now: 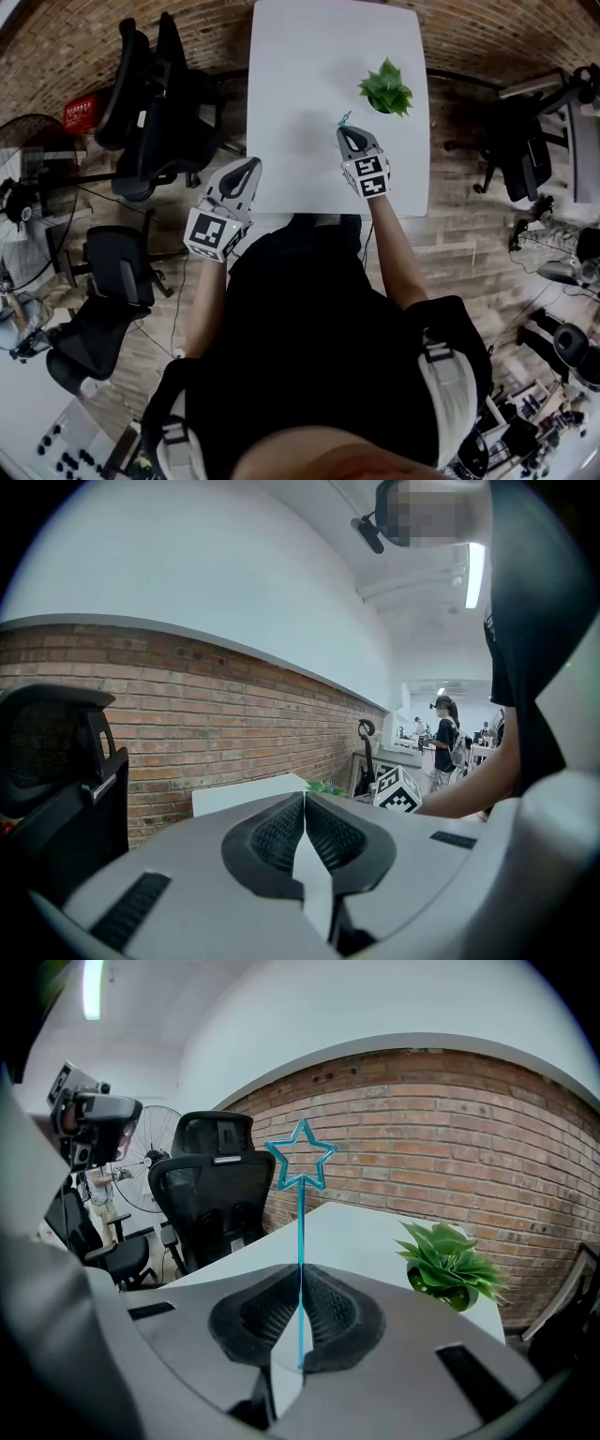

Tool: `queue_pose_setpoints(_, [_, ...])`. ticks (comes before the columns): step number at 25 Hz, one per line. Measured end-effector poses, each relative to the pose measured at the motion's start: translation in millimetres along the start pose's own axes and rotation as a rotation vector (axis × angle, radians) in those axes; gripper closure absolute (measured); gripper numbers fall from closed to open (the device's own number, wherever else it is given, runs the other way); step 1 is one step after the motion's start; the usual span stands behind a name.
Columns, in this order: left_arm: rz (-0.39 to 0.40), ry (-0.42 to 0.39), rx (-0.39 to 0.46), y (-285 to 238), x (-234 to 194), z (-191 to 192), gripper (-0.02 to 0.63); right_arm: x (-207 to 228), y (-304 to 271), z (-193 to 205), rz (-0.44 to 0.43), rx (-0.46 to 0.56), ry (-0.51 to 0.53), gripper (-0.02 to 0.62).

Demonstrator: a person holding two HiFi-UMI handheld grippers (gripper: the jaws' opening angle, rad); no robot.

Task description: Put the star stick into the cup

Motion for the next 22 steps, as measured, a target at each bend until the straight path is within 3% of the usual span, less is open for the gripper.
queue_pose_setpoints(22, [0.008,0.025,-0.013,-2,-10,9,0.584,-5,-28,-5,0.001,-0.059,0.066,0.580])
Point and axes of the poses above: the fingertips, and each gripper's own axes: y backward along the fingers, x to its right, z out of its underside, the point moved 8 cm from there along y, backward along the fingers, and after that the axes turned 9 degrees about y, right-handed, at the moved point
